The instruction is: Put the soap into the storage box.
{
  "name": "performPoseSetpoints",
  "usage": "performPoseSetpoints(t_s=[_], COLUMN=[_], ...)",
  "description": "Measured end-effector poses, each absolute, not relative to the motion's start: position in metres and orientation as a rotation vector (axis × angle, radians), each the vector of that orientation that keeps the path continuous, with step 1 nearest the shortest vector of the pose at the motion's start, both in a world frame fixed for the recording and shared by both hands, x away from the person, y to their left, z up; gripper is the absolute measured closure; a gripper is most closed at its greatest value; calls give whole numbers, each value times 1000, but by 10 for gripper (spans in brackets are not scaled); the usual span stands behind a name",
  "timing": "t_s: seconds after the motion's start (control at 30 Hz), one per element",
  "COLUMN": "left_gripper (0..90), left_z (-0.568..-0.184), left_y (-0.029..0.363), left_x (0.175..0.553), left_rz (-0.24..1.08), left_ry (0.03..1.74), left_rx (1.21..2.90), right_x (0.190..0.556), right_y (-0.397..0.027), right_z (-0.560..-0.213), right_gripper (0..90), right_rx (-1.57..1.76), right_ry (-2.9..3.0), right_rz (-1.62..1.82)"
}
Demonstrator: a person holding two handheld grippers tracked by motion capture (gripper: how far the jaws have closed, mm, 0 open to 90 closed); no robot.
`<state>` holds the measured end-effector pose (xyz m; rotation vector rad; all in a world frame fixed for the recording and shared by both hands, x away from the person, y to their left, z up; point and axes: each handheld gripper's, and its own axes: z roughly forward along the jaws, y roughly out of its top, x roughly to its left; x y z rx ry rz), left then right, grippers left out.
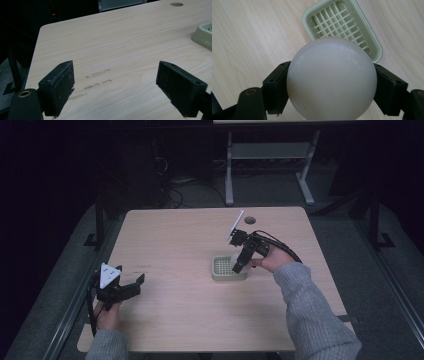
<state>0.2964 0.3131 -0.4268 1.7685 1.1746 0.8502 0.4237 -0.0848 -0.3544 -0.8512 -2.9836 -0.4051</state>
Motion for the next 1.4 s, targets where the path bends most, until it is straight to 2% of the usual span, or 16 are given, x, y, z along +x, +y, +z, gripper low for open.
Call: performPoseSetpoints(t_s=[1.4], left_gripper=[148], left_z=[-427], left_y=[311], left_x=[296], left_rz=[849], left_ry=[1168], left_rx=[1775], right_x=[461], right_y=[-50], right_z=[-391], right_gripper=[239], right_rx=[-931], right_ry=[-2954], right_rz=[-333])
